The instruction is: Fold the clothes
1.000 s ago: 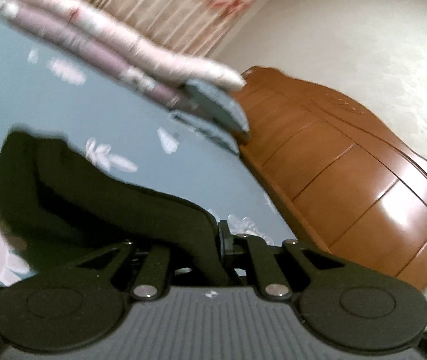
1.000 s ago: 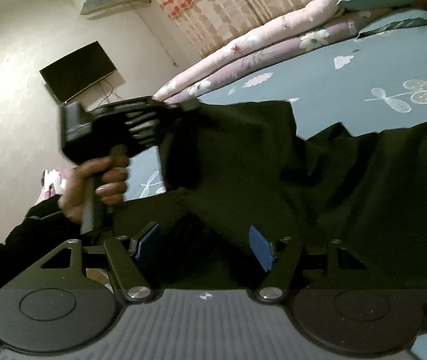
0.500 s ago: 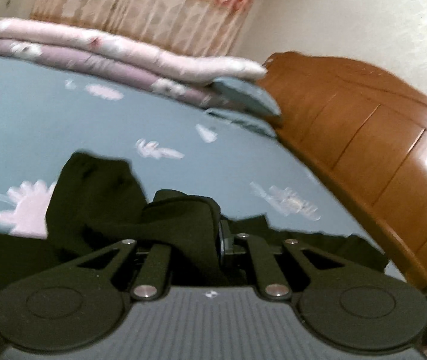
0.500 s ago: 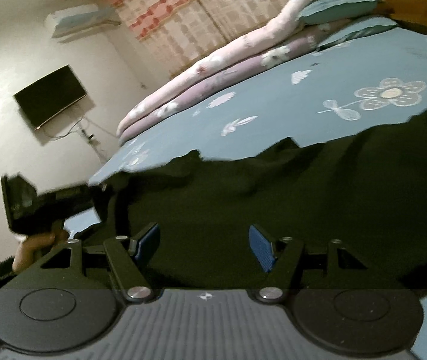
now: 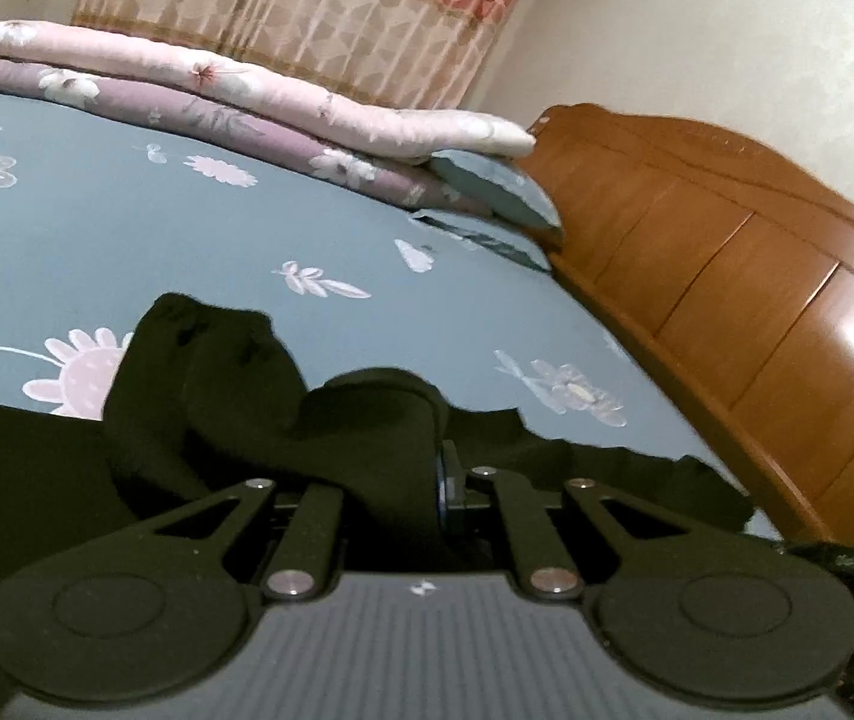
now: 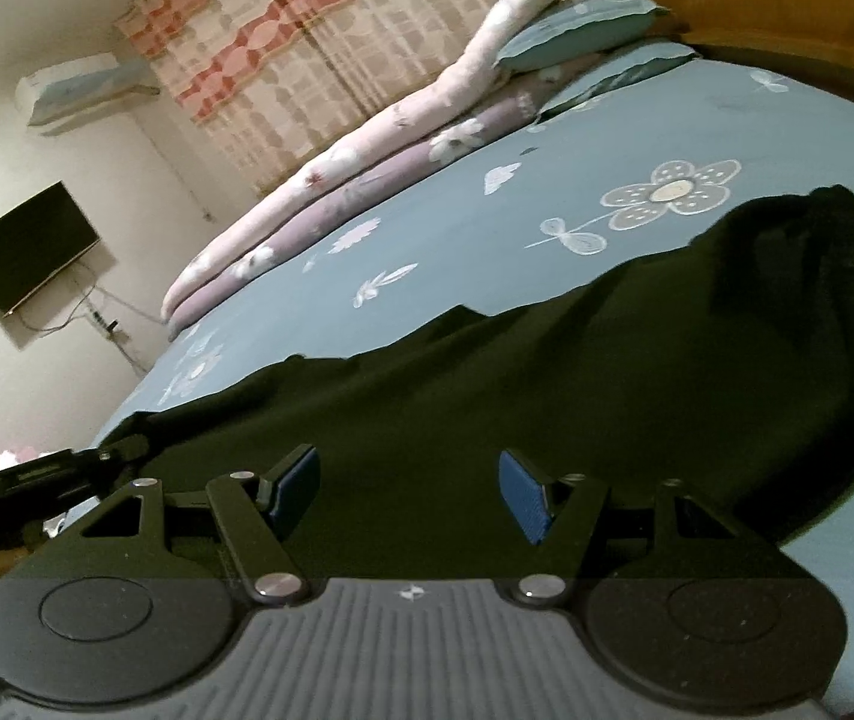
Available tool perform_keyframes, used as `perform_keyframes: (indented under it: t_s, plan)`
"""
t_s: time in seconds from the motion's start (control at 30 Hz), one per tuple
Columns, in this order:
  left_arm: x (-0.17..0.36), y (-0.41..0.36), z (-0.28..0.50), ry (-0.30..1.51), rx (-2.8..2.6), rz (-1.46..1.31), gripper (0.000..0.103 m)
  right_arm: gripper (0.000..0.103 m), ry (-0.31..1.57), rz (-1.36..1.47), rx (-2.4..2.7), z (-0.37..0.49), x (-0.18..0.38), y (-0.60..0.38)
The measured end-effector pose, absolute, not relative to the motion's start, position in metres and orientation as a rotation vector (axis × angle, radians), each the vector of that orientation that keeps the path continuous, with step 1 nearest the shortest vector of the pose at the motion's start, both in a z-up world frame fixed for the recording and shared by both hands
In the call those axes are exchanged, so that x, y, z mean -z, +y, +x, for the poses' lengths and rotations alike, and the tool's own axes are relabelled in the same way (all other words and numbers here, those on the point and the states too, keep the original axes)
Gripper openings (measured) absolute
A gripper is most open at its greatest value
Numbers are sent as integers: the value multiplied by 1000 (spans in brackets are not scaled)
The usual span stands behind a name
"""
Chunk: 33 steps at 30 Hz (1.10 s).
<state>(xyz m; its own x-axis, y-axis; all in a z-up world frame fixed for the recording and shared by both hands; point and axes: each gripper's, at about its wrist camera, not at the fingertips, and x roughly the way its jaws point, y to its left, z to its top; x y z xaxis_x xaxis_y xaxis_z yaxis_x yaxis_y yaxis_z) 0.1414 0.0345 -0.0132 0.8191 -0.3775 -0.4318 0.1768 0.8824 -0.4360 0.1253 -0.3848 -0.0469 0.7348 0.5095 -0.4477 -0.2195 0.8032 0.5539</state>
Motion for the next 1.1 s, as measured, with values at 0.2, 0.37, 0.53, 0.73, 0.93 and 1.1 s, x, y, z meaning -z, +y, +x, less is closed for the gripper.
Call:
perform_keyframes:
  t_s: [0.2, 0.37, 0.53, 0.73, 0.93, 1.1]
  plan:
    - [26, 28, 141, 616, 263, -318, 7, 71, 641, 522, -362, 129, 55, -398]
    - [62, 27, 153, 749, 208, -292, 7, 71, 653, 536, -325, 131, 62, -405]
    - [85, 29, 161, 823, 182, -282, 8, 71, 649, 531, -280, 129, 62, -412]
    - [83, 34, 161, 843, 204, -279, 37, 72, 632, 539, -223, 121, 61, -427]
    - [65, 30, 152, 870, 261, -166, 50, 72, 628, 547, -166, 114, 65, -441]
    - [46, 30, 137, 876, 271, -69, 59, 72, 627, 541, -109, 112, 71, -448]
